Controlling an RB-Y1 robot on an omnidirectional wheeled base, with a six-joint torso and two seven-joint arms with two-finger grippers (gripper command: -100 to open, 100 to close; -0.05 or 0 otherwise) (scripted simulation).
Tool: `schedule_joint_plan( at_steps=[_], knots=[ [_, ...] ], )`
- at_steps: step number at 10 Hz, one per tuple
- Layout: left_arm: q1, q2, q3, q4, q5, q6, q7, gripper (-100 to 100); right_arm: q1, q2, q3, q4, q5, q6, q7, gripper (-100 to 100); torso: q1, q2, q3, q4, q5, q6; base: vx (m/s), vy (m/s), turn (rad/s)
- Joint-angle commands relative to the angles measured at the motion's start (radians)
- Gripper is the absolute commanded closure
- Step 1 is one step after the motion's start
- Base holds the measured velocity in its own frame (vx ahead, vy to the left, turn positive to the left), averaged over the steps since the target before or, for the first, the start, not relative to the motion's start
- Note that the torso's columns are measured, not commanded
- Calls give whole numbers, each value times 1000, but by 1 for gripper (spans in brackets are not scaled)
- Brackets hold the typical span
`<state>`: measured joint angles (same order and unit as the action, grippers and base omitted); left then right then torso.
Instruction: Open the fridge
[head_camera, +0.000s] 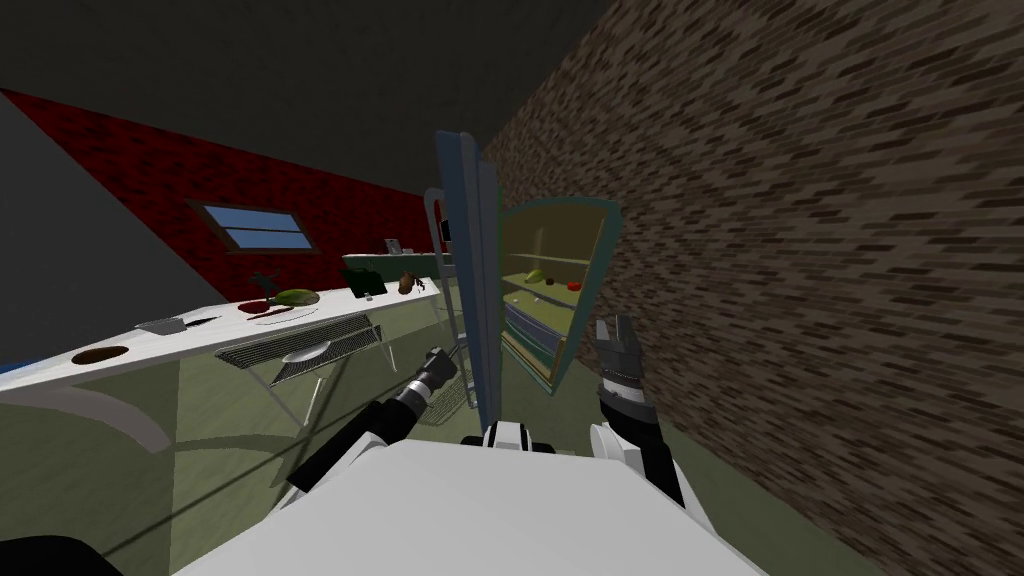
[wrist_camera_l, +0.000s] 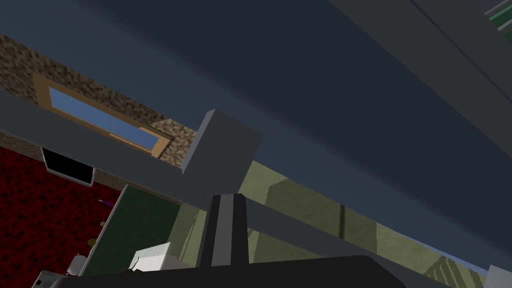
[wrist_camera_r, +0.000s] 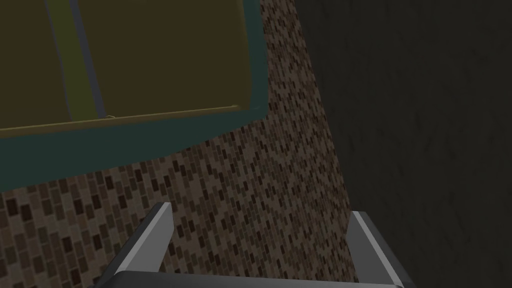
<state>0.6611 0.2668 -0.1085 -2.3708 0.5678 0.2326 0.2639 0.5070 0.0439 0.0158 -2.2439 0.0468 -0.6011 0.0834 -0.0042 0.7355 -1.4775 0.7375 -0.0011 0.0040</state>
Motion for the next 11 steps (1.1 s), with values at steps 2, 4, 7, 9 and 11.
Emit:
schedule_joint_plan(
  at_steps=[2,4,7,9,11],
  knots=[
    [-6,25,-23,-2,9,-3,-1,100,0,0,0,0,0,0,0,0,1,0,0,0,1,-4,-23,151,-56],
    [-6,25,-23,-2,9,-3,-1,100,0,0,0,0,0,0,0,0,6,3,2,1,2,-4,-20,135,-54],
    [-11,40,-36,-3,13,-3,-2,100,0,0,0,0,0,0,0,0,8,3,2,1,2,-4,-23,145,-74],
    [-16,56,-49,-3,18,-4,-3,100,0,0,0,0,0,0,0,0,5,2,1,0,2,-4,-22,187,-51],
    [-21,71,-62,-4,23,-5,-4,100,0,0,0,0,0,0,0,0,5,2,1,0,1,-4,-26,239,-97]
  ],
)
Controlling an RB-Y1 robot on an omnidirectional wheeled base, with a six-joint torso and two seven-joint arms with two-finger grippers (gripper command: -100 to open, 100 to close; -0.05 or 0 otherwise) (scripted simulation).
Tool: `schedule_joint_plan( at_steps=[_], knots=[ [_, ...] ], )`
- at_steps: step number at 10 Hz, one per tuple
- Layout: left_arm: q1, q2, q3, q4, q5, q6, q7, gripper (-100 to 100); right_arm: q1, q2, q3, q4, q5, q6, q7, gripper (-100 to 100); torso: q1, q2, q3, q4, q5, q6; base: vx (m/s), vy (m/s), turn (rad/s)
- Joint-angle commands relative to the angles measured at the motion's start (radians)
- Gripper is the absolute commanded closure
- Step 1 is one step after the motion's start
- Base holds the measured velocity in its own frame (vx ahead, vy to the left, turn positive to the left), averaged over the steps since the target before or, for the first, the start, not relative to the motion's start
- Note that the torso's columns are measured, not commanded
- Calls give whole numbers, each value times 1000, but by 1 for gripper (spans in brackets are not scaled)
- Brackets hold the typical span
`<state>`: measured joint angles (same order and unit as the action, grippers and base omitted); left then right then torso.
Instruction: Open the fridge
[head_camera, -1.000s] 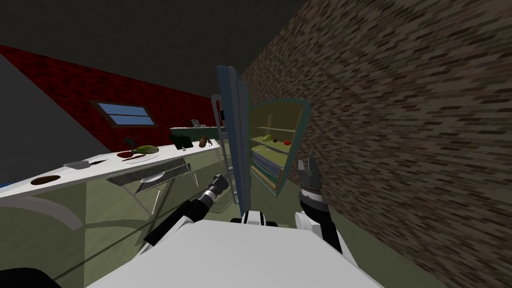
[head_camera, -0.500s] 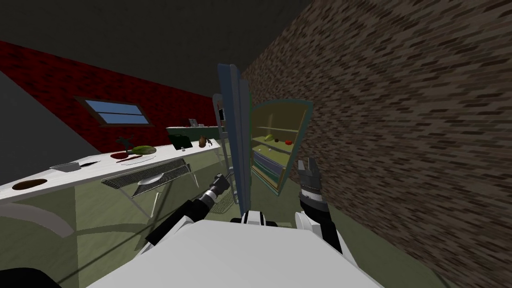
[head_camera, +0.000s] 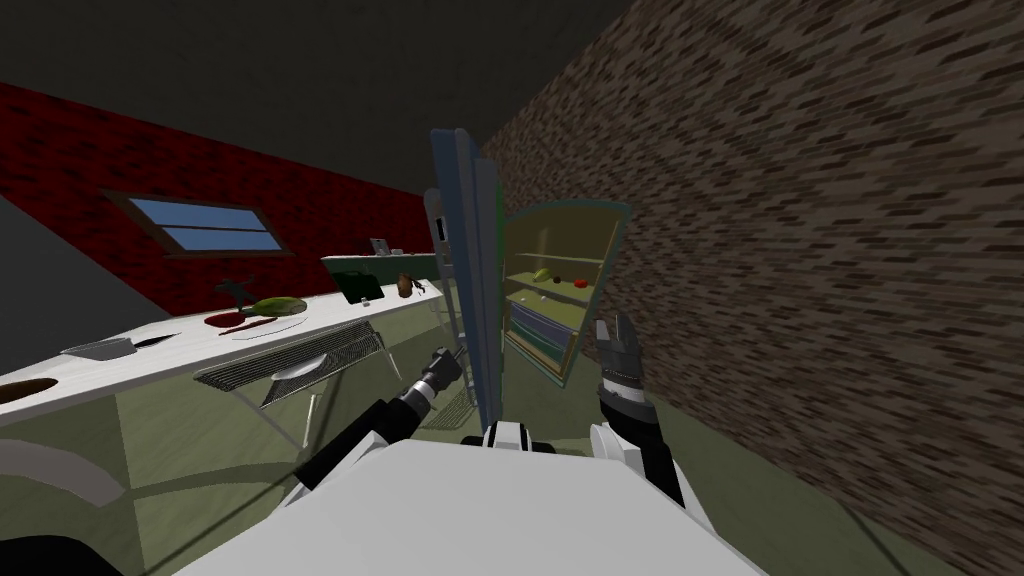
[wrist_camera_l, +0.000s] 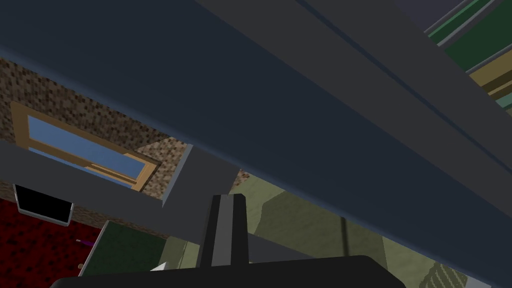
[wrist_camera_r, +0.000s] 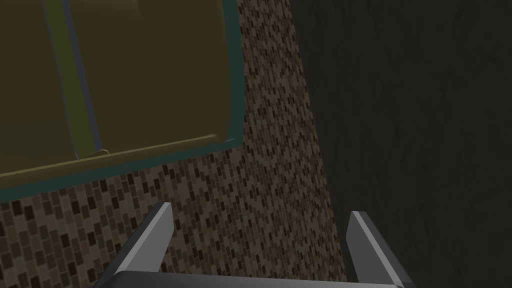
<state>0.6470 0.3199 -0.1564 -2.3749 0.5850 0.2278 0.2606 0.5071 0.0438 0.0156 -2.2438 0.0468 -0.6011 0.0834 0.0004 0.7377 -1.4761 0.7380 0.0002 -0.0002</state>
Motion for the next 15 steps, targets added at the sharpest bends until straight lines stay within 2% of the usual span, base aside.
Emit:
schedule_joint_plan(
  at_steps=[1,2,3,6,8,9,11,12,15],
  knots=[
    [-7,18,-14,0,6,0,0,100,0,0,0,0,0,0,0,0,2,0,0,0,0,0,-21,246,-79],
    [-6,15,-11,-1,4,0,-1,100,0,0,0,0,0,0,0,0,-1,0,0,0,0,1,-9,108,-10],
    [6,30,-13,-29,18,13,7,-100,0,0,0,0,0,0,0,0,-9,0,0,0,-2,0,-5,108,-13],
    [20,45,-15,-60,33,28,17,-100,0,0,0,0,0,0,0,0,-14,8,5,-1,-2,6,-1,144,-7],
    [13,47,7,-52,33,4,16,-100,0,0,0,0,0,0,0,0,-18,7,5,-1,-3,5,1,52,10],
    [12,46,9,-53,33,1,16,100,0,0,0,0,0,0,0,0,-14,3,2,-1,-3,3,-4,9,1],
    [6,58,0,-53,38,1,17,100,0,0,0,0,0,0,0,0,7,-1,-1,-1,2,1,-7,172,-90],
    [4,64,-5,-52,41,1,17,100,0,0,0,0,0,0,0,0,9,-2,-1,-1,3,0,-2,186,-75],
    [-5,81,-20,-52,50,0,18,100,0,0,0,0,0,0,0,0,0,0,0,0,0,0,-2,222,-64]
  ],
)
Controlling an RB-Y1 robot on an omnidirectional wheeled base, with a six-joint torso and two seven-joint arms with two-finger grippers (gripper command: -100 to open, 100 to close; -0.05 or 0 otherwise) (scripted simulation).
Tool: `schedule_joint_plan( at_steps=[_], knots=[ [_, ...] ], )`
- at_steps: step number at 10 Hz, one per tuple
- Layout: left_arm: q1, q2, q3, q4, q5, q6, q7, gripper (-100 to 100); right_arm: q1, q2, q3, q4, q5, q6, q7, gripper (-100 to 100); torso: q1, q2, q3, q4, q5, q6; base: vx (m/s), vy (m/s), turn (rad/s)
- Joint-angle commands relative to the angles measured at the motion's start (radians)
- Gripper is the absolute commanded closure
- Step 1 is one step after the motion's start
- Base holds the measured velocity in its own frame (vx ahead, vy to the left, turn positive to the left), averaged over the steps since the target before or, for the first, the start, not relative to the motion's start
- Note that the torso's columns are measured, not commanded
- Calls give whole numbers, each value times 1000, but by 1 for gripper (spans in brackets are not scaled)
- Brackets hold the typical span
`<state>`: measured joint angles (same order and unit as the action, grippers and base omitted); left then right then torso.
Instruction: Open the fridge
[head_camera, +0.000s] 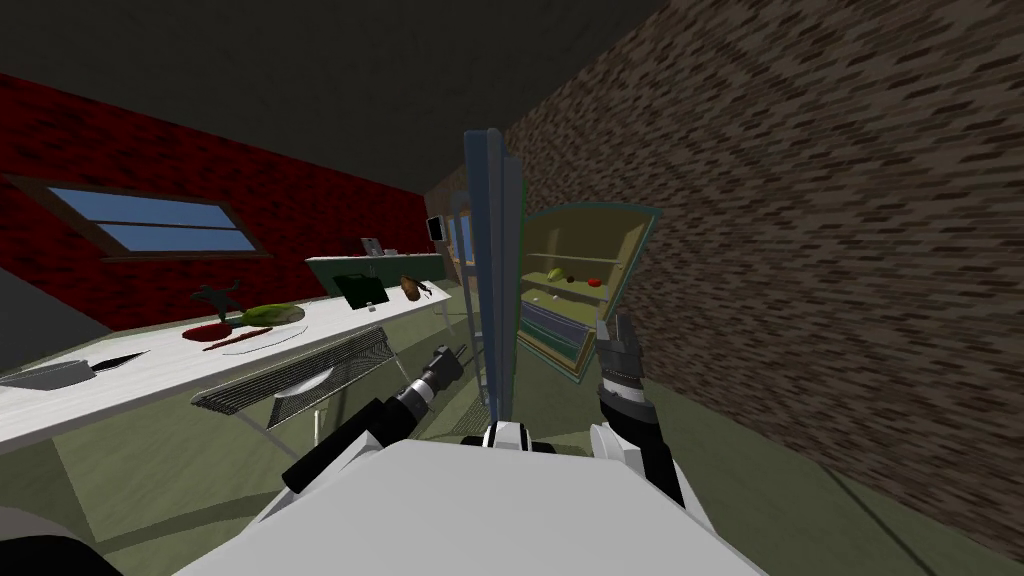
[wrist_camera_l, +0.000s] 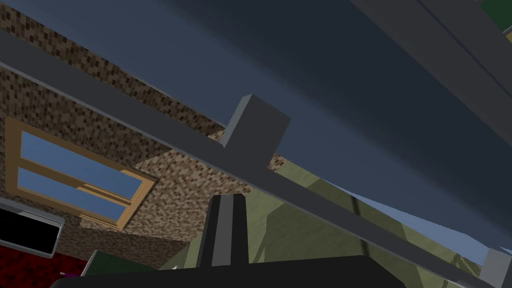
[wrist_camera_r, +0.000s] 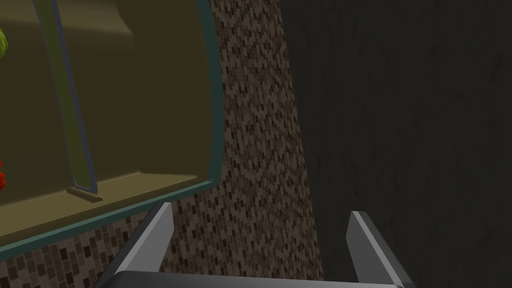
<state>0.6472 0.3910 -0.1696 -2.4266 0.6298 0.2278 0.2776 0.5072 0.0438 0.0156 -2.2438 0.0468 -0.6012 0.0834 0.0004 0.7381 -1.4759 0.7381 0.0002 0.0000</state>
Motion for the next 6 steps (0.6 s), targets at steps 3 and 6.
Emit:
schedule_joint_plan(
  at_steps=[3,6],
  knots=[
    [-14,27,-21,-1,14,0,3,100,0,0,0,0,0,0,0,0,-1,0,0,0,0,0,3,218,-96],
    [-3,56,6,-37,45,17,15,-100,0,0,0,0,0,0,0,0,-7,0,0,0,-2,0,16,122,8]
  ],
)
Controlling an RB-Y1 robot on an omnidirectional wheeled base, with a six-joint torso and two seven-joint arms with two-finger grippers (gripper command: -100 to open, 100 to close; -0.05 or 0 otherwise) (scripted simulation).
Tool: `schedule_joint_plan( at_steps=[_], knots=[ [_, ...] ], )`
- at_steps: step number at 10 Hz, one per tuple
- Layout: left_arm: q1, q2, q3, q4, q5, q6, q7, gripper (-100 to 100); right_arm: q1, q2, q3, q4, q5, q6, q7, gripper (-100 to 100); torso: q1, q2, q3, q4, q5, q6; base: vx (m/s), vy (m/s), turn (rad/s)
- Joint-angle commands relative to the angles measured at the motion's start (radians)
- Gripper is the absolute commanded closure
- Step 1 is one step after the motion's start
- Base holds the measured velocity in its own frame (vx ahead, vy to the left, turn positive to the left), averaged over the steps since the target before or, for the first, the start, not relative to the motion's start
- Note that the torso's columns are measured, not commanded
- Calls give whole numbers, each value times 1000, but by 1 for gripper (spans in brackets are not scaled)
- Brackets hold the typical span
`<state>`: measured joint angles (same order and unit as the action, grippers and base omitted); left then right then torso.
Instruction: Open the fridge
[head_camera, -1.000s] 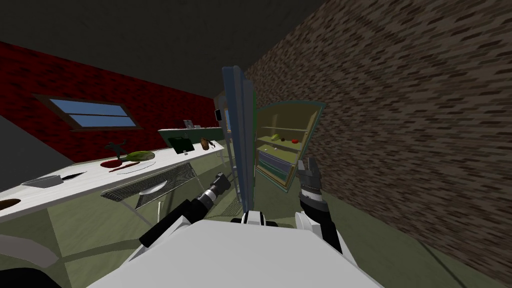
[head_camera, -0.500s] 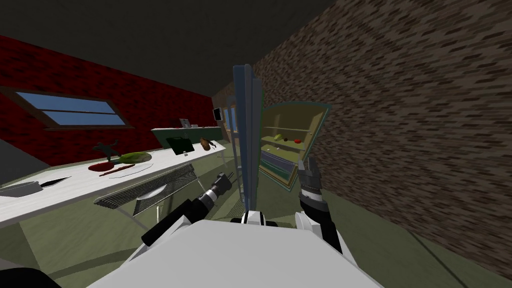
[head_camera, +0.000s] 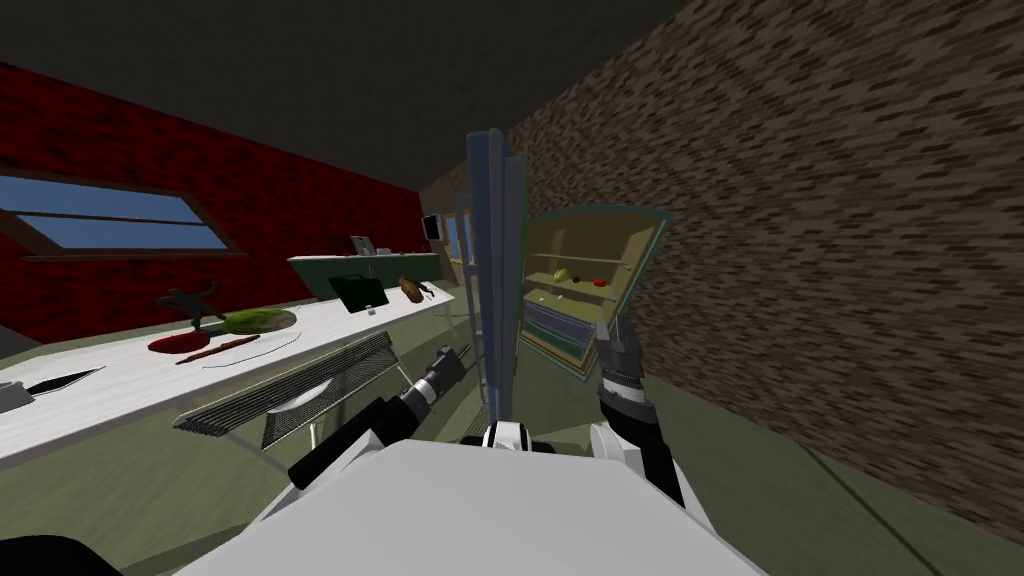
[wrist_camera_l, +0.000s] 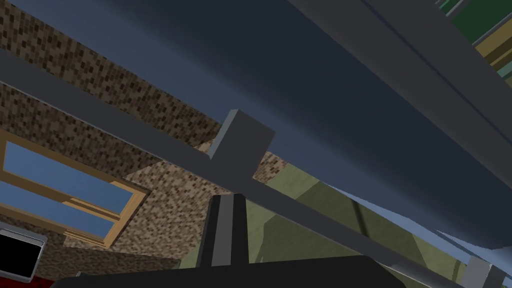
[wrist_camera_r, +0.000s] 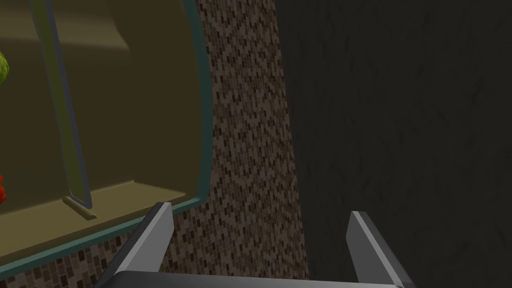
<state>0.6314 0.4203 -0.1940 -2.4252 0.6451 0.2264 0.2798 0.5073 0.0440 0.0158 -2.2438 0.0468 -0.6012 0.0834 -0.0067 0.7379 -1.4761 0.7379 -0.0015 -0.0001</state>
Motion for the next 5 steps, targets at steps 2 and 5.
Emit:
schedule_joint_plan(
  at_steps=[2,5],
  knots=[
    [25,54,60,-76,58,37,27,-100,0,0,0,0,0,0,0,0,-1,-1,-1,0,-1,0,31,-31,131],
    [44,94,105,-133,102,65,47,-100,0,0,0,0,0,0,0,0,8,1,1,0,2,0,5,-41,78]
  ],
)
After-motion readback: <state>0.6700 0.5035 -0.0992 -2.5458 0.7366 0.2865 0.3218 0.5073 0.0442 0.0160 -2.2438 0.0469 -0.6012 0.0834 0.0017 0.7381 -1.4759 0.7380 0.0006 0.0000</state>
